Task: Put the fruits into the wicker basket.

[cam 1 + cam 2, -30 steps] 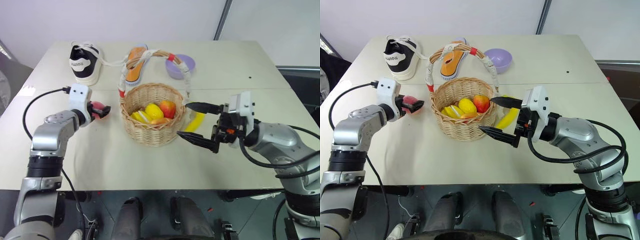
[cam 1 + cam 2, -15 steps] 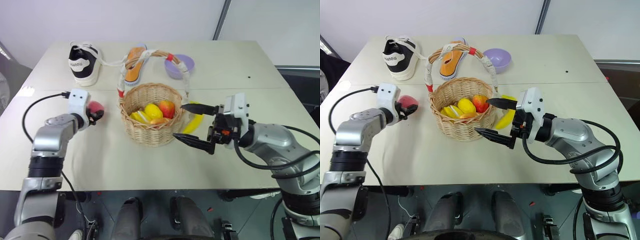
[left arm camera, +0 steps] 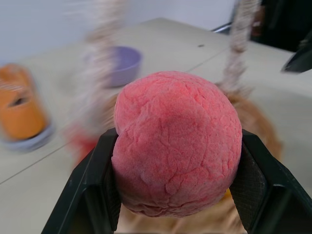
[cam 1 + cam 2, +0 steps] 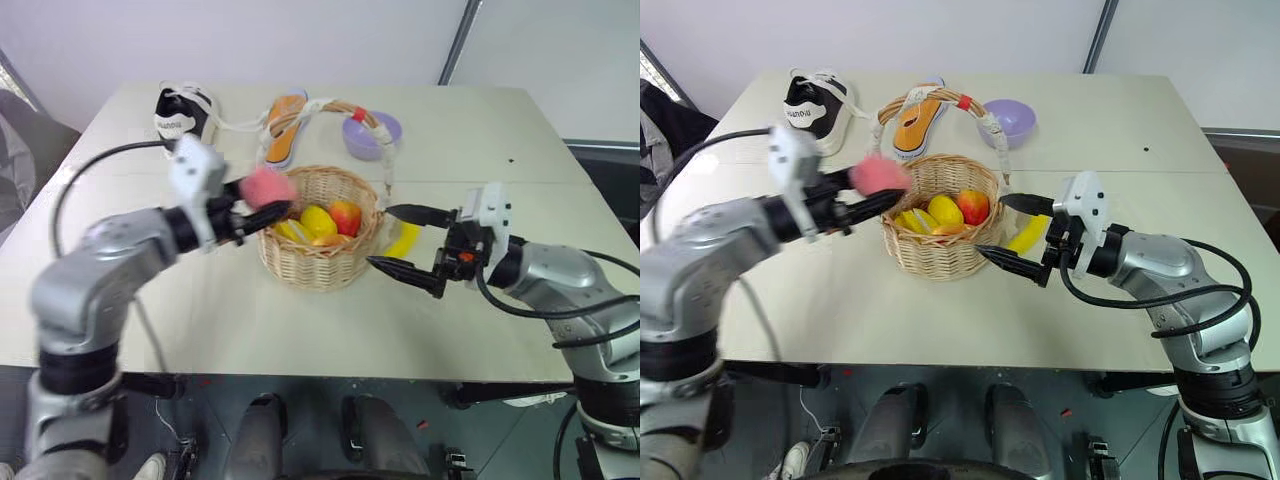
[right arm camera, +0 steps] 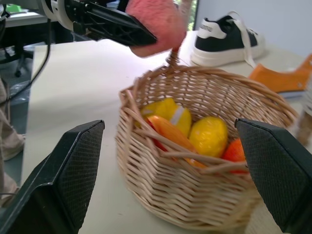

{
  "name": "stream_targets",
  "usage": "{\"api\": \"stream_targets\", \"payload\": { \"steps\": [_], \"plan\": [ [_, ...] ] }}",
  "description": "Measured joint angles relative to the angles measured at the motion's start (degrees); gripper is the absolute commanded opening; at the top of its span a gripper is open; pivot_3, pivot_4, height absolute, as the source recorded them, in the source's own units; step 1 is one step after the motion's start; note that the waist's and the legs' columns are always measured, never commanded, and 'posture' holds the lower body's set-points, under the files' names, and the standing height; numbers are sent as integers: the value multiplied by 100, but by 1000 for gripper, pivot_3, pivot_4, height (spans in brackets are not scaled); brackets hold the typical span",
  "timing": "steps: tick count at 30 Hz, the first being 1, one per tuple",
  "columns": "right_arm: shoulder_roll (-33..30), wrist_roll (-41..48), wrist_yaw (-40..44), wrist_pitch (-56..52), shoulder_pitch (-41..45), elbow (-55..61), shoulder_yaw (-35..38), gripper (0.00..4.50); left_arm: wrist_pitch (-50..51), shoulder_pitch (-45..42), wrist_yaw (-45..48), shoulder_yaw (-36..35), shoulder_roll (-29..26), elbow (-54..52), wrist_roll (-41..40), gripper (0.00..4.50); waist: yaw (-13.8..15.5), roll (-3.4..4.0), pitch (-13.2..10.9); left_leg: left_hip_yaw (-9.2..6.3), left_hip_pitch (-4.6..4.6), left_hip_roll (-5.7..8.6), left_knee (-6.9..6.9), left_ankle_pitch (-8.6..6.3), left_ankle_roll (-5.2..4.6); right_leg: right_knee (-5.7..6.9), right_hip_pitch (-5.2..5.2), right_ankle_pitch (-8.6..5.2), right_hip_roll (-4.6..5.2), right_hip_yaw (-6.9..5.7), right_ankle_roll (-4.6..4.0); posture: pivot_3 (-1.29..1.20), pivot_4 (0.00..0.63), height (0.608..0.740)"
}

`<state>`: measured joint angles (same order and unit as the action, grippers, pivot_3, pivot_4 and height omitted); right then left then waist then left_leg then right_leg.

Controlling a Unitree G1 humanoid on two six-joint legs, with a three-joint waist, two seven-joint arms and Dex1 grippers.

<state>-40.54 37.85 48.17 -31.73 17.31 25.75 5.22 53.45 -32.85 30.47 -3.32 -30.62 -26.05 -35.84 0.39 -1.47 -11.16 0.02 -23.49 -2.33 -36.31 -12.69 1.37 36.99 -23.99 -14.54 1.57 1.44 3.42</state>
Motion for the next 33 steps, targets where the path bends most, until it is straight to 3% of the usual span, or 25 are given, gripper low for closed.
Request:
{"api": "stream_targets", "payload": {
  "steps": [3, 4, 9, 18, 23, 33],
  "plan": [
    [0, -96, -139, 5, -78, -19, 105, 4500, 0, -163, -197, 348, 271, 296, 156, 4397, -90, 0, 0, -10, 0, -3, 17, -2, -5, 17, -14, 3, -11, 0, 35, 0, 150, 740],
    [7, -116, -214, 5, -145, -27, 196, 4500, -10, -162, -207, 419, 270, 393, 203, 4457, -112, 0, 0, -15, 1, -7, 23, -2, -5, 23, -21, 3, -17, -1, 36, 0, 150, 740],
    [236, -334, -949, -137, -251, -393, 445, 4500, -610, 256, 471, 328, 19, 317, 142, 4457, -161, 3, 1, -20, 10, -50, 28, -2, -6, 28, -30, 7, -67, 2, 14, 0, 150, 740],
    [958, -1088, -2160, -739, 134, -1513, 56, 4500, -1051, 1912, 2195, -1393, -1280, 263, -782, 4457, -154, 10, -3, -18, 9, -61, 17, -2, -5, 33, -44, 7, -81, 9, -48, 0, 150, 740],
    [1480, -1210, -2456, -937, 578, -1764, -141, 4500, -1398, 2378, 2310, -1839, -1325, 210, -869, 4457, -111, 10, -3, -15, 2, -60, 19, -2, -5, 24, -43, 7, -77, 11, -47, 0, 150, 740],
    [2104, -1894, -3087, -957, 1243, -2618, -463, 4500, -1531, 2760, 2053, -1850, -1288, -10, -900, 4457, -157, 11, -1, -15, 5, -61, 21, -2, -5, 27, -46, 8, -80, 12, -47, 0, 150, 740]
  ]
}}
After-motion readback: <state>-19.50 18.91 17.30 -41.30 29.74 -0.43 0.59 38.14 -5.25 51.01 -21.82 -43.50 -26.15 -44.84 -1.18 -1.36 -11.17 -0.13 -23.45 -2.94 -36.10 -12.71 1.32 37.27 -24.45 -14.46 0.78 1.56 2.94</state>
